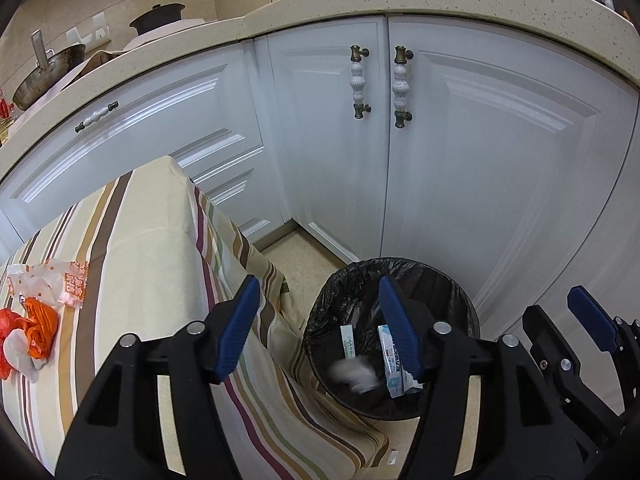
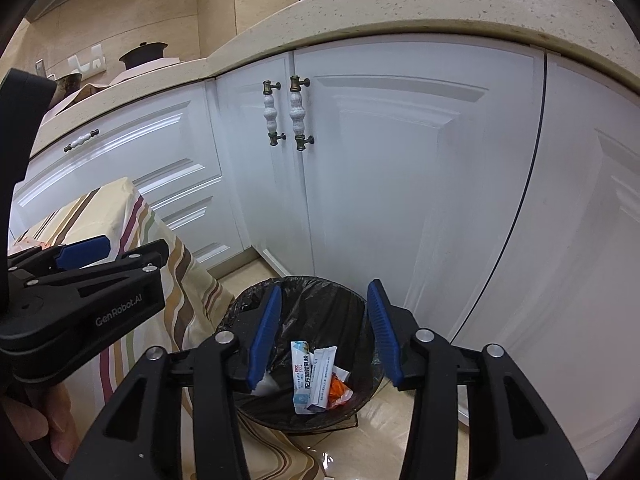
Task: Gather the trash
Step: 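Open the left tool to drop the clear plastic bag into the bin, then move both open tools back over the table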
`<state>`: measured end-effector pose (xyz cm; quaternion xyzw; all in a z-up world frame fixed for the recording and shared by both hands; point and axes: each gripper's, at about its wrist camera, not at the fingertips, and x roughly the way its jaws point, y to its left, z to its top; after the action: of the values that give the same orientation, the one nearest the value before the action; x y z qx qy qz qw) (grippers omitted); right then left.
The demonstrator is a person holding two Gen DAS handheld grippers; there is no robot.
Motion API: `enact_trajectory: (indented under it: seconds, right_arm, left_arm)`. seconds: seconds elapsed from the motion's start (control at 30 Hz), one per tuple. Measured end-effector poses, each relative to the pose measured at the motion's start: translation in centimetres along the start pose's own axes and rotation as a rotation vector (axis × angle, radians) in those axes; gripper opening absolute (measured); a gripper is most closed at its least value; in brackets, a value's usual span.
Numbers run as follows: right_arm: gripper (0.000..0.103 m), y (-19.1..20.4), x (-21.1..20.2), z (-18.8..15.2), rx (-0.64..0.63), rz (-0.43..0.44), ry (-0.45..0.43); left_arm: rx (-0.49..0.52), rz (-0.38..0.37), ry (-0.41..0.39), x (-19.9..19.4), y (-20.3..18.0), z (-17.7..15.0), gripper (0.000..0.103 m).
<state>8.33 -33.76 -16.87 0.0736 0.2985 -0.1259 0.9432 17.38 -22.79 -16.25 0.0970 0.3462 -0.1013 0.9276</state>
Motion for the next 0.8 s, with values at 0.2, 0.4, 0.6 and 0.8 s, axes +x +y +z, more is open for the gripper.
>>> enact_trajectory:
  seconds: [0.2, 0.4, 0.6, 0.8]
  right_arm:
    - [0.048, 0.2, -0.5, 0.3, -0.002, -0.001, -0.008]
    - [0.048, 1.2, -1.3, 0.6, -0.016, 0.012, -0.019]
    - [0.048, 3.5, -2.2, 1.0, -0.039, 0.047, -0.030]
    - [0.048, 7.0, -3.2, 1.5, -0.074, 0.103, -0.044]
  left_arm:
    - [-0.006, -0.005, -0.011, -0.9, 0.5, 0.0, 0.064]
    - [-0.040, 0.004, -0.032, -2.8, 2.7, -0.2, 0.064]
    - [-0.090, 0.046, -0.043, -5.2, 6.5, -0.7, 0.064]
    - [-0.144, 0.113, -0.065, -7.8, 11.5, -1.9, 0.064]
